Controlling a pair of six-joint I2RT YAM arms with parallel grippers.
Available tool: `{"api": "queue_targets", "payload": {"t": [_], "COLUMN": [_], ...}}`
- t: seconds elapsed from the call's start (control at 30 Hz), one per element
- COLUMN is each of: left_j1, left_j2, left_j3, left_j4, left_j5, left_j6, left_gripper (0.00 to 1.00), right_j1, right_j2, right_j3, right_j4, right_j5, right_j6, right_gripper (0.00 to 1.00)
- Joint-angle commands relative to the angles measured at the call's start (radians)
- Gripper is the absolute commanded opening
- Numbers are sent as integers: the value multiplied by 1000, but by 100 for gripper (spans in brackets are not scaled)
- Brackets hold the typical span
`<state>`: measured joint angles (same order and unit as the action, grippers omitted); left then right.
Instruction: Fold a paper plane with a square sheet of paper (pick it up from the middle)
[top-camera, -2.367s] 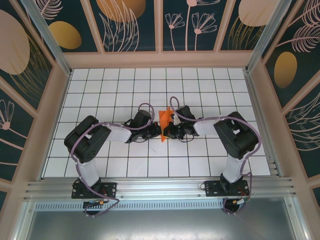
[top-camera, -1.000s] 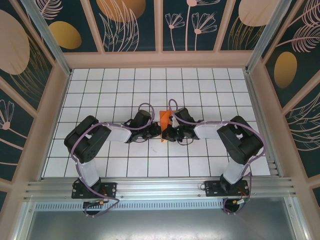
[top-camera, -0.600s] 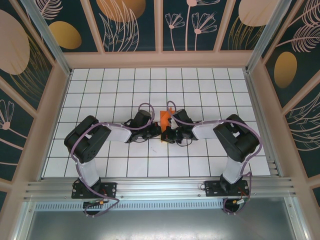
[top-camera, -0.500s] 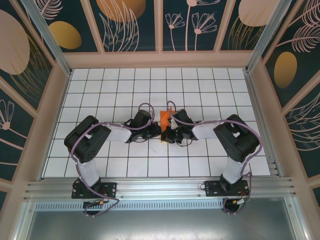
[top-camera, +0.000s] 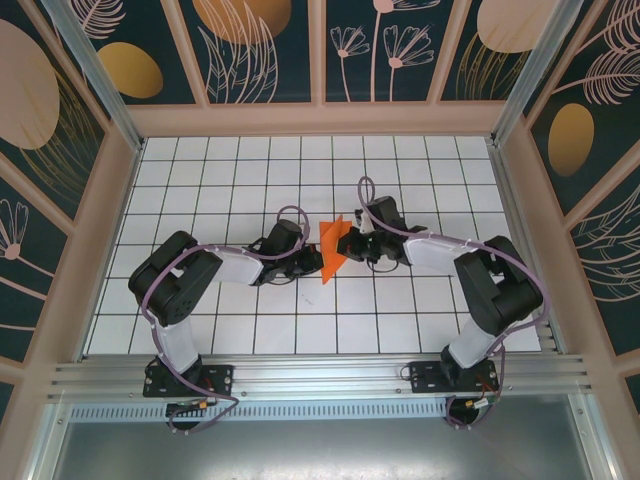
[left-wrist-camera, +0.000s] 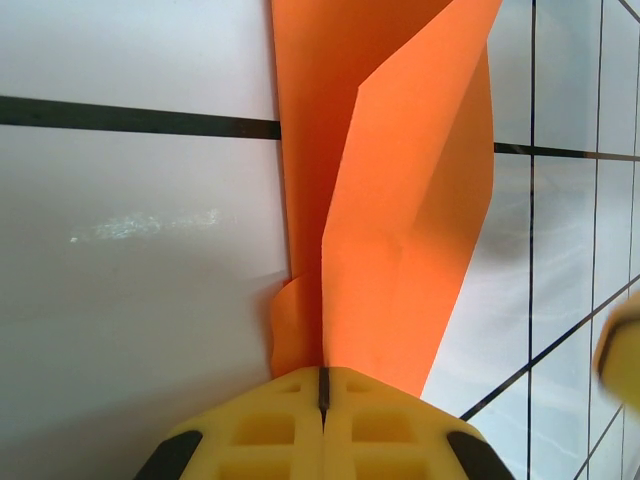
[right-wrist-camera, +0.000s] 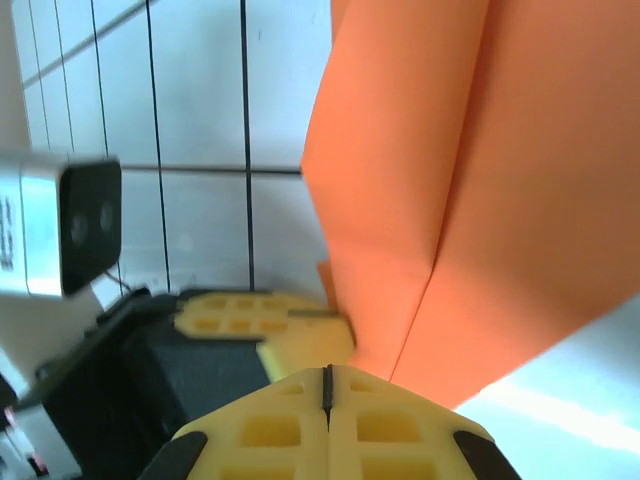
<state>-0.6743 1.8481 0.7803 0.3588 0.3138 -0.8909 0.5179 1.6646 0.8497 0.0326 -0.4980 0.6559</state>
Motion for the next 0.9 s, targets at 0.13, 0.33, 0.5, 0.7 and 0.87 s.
{"api": "queue_targets", "payload": {"t": [0.13,0.33,0.5,0.7,0.87], "left_j1": [15,15,15,15,15], "left_j2": [97,105,108,106,105], "left_j3": [-6,-4,1,-4,-3], "left_j4": [-137,-140,-156,-165,-176], "left_j5": [-144,-144,-145,-150,-153], "left_j6": [50,48,54,57,62], "left_gripper": [0,0,0,0,0], "right_j1": [-44,-44,-42,-42,-41], "right_j2": [116,192,248,310,282], "right_j3": [110,160,163,184,190], "right_j4": [0,9,37,-40,-56], "right_j5": [-12,-76,-114,-14,-12], "right_j6": [-35,-48,-39,-60,-68], "right_gripper": [3,3,3,3,3]}}
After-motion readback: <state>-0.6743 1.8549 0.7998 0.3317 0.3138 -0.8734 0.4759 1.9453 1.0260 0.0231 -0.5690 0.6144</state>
